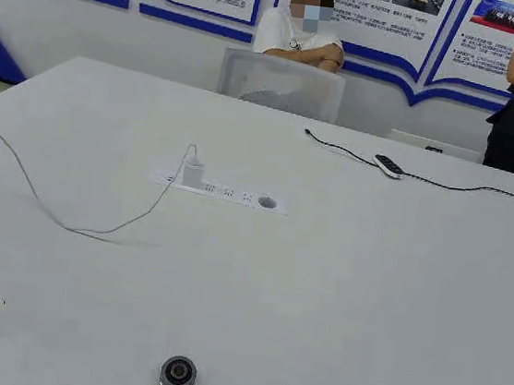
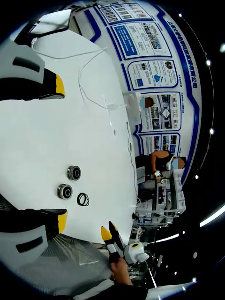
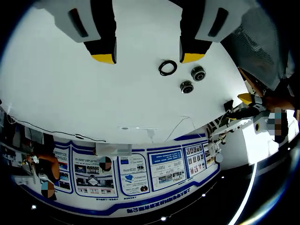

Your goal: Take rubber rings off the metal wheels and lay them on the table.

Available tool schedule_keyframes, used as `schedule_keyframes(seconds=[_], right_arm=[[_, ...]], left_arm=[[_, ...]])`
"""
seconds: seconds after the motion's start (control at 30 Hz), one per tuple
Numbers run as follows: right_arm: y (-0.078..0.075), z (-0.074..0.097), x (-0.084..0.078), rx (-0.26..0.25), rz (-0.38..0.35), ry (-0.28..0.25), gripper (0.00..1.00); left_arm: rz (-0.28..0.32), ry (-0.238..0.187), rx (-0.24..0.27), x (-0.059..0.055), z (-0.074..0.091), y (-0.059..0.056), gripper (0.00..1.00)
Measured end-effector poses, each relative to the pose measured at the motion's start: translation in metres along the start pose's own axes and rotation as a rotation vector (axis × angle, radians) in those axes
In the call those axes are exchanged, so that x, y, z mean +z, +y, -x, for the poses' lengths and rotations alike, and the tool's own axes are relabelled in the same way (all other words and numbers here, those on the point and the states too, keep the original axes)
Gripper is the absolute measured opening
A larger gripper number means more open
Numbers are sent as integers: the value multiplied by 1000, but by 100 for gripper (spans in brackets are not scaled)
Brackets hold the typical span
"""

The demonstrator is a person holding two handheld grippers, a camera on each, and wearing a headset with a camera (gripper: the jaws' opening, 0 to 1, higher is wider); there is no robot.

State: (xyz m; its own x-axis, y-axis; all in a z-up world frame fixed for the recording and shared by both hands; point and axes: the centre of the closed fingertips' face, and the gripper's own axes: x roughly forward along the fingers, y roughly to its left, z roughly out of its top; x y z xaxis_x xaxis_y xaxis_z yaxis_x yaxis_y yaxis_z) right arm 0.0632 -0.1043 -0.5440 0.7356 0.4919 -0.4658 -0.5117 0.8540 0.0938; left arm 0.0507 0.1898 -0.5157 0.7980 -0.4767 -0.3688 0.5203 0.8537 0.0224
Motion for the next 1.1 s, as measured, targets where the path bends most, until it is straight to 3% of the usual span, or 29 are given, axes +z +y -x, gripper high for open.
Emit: schedule_keyframes(seconds=[0.1,0.3,0.43,0.63,1.1], right_arm=[[-3,-2,3,-17,29,-12,65],[-11,-1,2,-44,0,-18,70],[-14,-1,2,-54,-24,-22,70],[-12,-3,-3,-47,-26,5,70],[-14,-2,-3,-52,-56,-5,68]], left_arm=[[7,-2,15,-1,2,4,100],[30,-15,50,-3,7,11,100],[30,2,54,-8,7,13,100],[27,-12,60,-3,5,14,100],[16,0,64,-7,5,17,100]])
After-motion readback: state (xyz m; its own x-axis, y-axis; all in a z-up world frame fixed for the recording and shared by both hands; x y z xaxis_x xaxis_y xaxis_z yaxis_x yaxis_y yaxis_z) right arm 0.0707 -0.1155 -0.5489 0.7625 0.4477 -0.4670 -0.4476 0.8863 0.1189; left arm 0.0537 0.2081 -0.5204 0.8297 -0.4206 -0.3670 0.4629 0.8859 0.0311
